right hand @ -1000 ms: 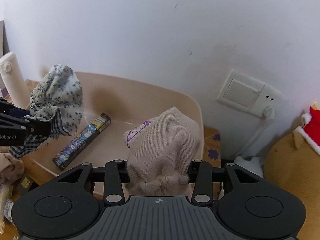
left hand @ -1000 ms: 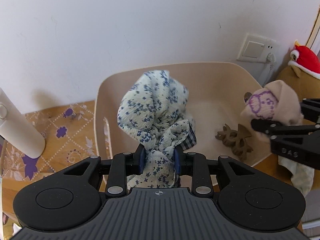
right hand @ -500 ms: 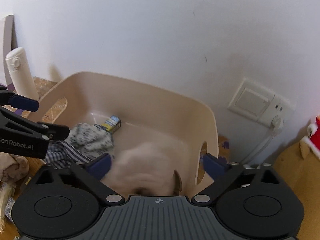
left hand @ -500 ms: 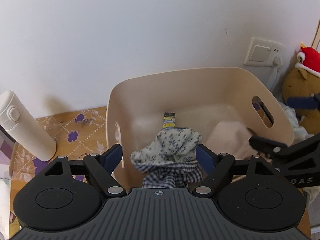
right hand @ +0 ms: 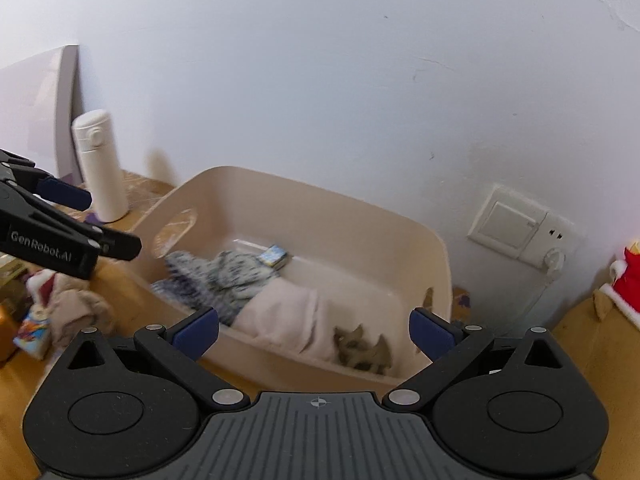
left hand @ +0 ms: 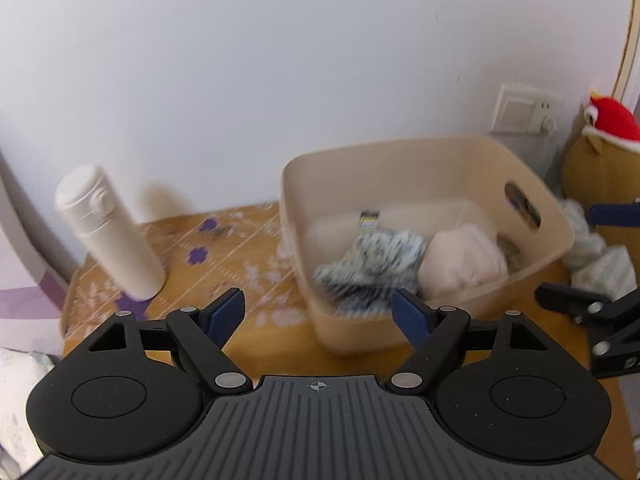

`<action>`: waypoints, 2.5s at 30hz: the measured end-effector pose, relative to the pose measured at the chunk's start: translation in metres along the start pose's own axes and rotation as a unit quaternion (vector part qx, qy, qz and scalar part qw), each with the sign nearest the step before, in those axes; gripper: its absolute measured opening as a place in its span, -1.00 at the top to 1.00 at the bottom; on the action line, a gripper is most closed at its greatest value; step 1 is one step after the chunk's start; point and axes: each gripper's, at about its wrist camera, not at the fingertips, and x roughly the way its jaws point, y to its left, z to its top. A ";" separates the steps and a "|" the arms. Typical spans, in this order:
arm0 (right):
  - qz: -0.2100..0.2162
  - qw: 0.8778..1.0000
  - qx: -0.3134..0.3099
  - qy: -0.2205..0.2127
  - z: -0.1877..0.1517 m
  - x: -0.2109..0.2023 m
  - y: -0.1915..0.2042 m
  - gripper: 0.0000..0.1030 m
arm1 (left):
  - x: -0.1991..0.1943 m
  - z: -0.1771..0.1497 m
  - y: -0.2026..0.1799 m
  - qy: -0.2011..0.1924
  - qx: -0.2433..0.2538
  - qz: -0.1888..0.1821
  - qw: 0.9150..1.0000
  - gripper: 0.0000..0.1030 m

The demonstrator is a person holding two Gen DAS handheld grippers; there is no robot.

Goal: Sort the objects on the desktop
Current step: 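Grasp the orange bottle with the left tool while the right tool grasps the brown plaid cloth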

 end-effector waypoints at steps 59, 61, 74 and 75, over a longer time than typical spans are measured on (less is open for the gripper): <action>0.010 0.976 0.088 0.198 -0.145 -0.006 0.090 -0.57 | 0.033 -0.171 0.095 0.147 0.099 -0.060 0.982 -0.47; 0.016 0.975 0.097 0.201 -0.146 -0.005 0.084 -0.57 | 0.032 -0.170 0.096 0.148 0.094 -0.058 0.983 -0.33; 0.029 0.976 0.077 0.203 -0.150 0.007 0.073 0.30 | 0.030 -0.167 0.102 0.150 0.073 -0.093 0.982 0.22; 0.029 0.976 0.074 0.202 -0.150 0.007 0.072 0.31 | 0.028 -0.167 0.102 0.147 0.078 -0.096 0.981 0.22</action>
